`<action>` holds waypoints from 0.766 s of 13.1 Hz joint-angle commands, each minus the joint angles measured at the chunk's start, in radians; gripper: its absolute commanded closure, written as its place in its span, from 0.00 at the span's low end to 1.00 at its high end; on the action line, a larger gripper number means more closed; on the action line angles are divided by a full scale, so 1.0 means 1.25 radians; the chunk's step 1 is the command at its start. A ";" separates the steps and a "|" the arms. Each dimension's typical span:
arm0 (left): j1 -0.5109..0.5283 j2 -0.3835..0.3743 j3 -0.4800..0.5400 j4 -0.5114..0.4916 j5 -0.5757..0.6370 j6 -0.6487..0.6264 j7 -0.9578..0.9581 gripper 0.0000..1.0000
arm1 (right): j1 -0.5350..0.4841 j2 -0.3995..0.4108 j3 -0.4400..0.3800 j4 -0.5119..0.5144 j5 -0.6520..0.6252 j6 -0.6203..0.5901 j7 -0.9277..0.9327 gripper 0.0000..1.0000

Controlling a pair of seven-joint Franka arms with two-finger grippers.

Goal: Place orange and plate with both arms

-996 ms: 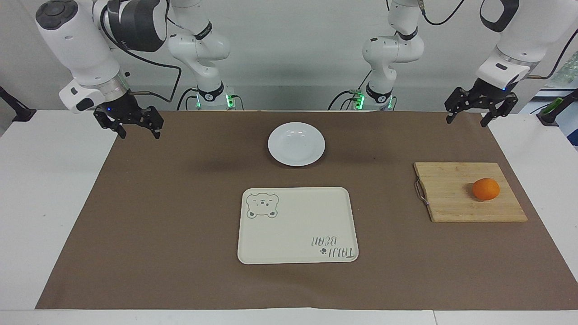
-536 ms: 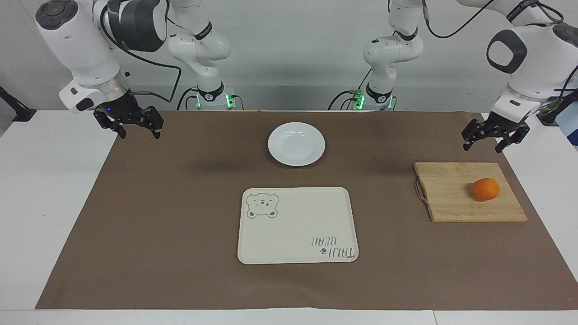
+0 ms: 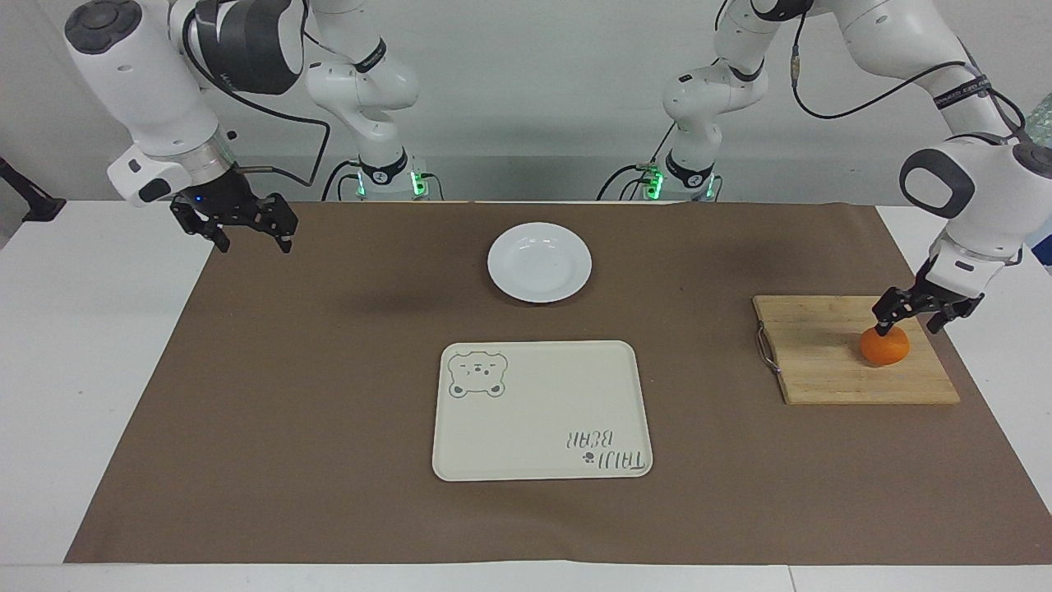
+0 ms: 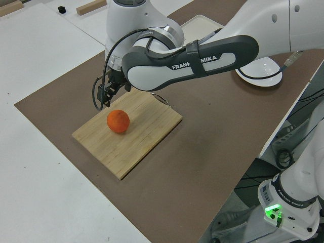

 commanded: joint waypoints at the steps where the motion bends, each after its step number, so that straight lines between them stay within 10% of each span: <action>1: 0.015 0.019 -0.007 -0.028 -0.004 0.056 0.001 0.00 | -0.006 -0.013 0.008 -0.015 -0.003 0.007 0.011 0.00; 8: 0.036 0.026 -0.009 -0.103 -0.004 0.110 -0.015 0.00 | -0.006 -0.013 0.008 -0.015 -0.003 0.007 0.011 0.00; 9: 0.035 0.026 -0.009 -0.104 -0.004 0.110 -0.023 0.09 | -0.006 -0.013 0.008 -0.015 -0.003 0.007 0.011 0.00; 10: 0.031 0.025 -0.009 -0.105 -0.004 0.110 -0.026 0.48 | -0.006 -0.013 0.008 -0.015 -0.003 0.007 0.011 0.00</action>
